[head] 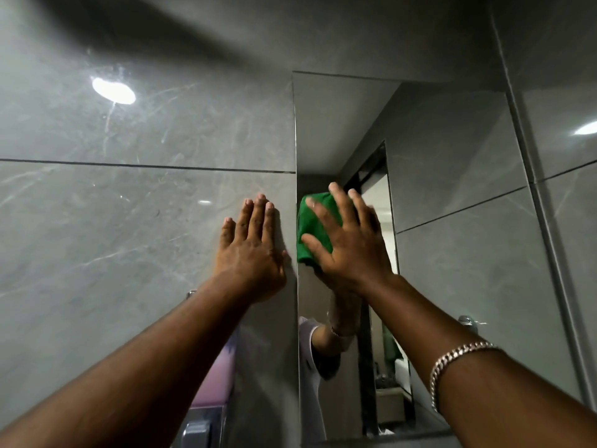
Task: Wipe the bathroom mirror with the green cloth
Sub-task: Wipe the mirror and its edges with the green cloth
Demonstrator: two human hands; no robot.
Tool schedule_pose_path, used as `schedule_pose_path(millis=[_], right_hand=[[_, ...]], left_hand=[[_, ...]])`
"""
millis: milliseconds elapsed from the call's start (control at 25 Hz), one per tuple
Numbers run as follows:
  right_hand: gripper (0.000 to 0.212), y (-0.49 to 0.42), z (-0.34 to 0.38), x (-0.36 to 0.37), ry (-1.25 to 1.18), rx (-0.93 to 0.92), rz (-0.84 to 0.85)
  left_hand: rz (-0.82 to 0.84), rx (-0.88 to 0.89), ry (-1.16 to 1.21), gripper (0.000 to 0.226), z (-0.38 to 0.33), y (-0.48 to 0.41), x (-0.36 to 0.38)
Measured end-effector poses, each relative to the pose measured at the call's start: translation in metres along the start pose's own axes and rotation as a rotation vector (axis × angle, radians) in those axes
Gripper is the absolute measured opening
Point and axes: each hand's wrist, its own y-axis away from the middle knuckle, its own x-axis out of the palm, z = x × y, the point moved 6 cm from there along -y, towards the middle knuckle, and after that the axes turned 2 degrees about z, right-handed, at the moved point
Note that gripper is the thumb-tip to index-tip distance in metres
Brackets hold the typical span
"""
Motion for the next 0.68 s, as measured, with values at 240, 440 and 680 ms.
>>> schedule_pose_path(millis=[240,440,680], right_hand=[[0.062,0.034,0.009,0.006,0.024,-0.104,0.043],[0.059,0.024,-0.003,-0.003,-0.066,0.083,0.039],[0.06,0.067,-0.003,0.007,0.032,-0.102,0.043]], left_hand=[[0.053,-0.004,0.012,0.085,-0.018,0.026,0.003],[-0.053,0.056,-0.112,0.082,-0.032,0.046,0.006],[-0.096,0.054,0.096,0.085,-0.04,0.08,0.044]])
